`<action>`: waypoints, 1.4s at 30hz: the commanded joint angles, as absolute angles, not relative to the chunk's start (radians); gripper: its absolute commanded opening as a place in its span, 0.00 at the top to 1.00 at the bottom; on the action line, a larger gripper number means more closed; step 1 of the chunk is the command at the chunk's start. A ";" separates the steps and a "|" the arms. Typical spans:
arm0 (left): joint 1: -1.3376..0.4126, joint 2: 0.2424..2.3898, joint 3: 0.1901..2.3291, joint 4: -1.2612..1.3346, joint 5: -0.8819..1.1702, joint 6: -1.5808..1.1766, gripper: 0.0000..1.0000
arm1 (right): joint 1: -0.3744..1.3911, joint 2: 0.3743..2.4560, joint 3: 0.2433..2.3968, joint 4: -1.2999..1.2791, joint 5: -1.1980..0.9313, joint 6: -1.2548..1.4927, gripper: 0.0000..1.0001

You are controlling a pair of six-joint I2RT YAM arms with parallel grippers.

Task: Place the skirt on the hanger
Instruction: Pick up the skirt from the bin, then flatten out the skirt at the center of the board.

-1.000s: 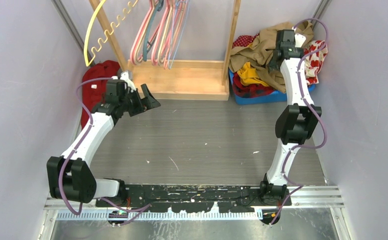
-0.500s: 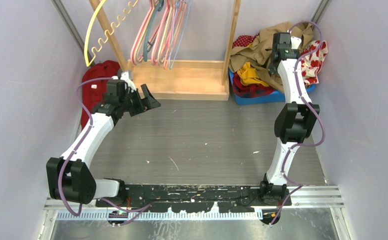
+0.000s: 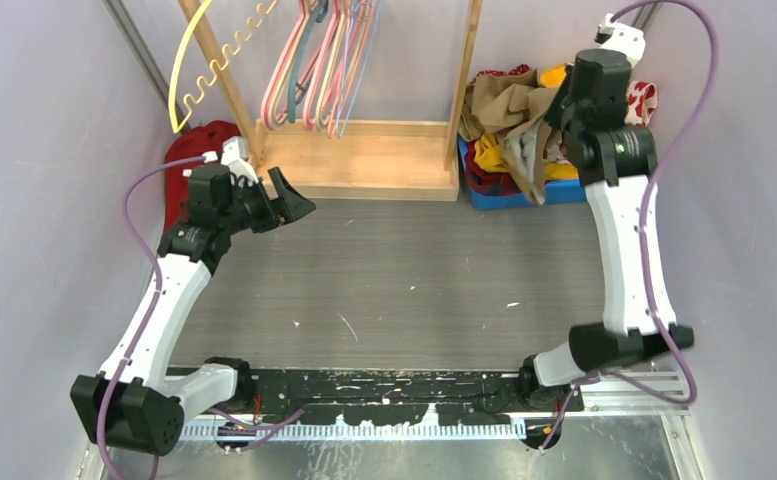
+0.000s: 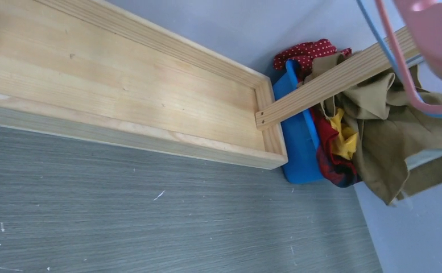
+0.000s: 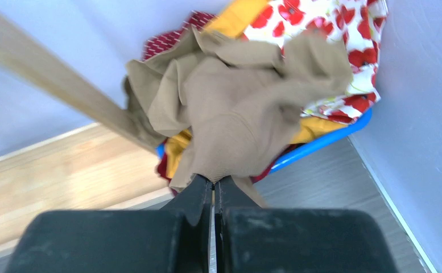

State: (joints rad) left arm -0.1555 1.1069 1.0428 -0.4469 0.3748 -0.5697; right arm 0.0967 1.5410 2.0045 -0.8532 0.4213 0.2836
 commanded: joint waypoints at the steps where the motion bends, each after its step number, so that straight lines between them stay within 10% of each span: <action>1: -0.168 1.037 1.062 -0.505 0.404 -0.573 0.17 | 0.163 1.355 1.979 -0.801 0.384 0.261 0.99; 21: -0.427 0.723 0.976 -0.634 0.475 -0.696 0.10 | 0.174 1.017 1.721 -0.695 -0.240 0.584 0.99; 33: -0.886 0.898 0.723 -0.237 0.075 -0.860 0.02 | 0.453 1.092 1.572 -0.610 -0.104 0.572 0.99; 42: -0.920 1.108 0.623 0.113 -0.169 -0.838 0.01 | 0.587 1.083 1.515 -0.642 -0.050 0.555 0.99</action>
State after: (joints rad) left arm -0.9207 1.0992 0.6582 -0.1497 -0.0040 -0.8570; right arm 0.5522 1.1259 1.5158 -0.7258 -0.0799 0.5694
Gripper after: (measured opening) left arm 0.994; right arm 0.046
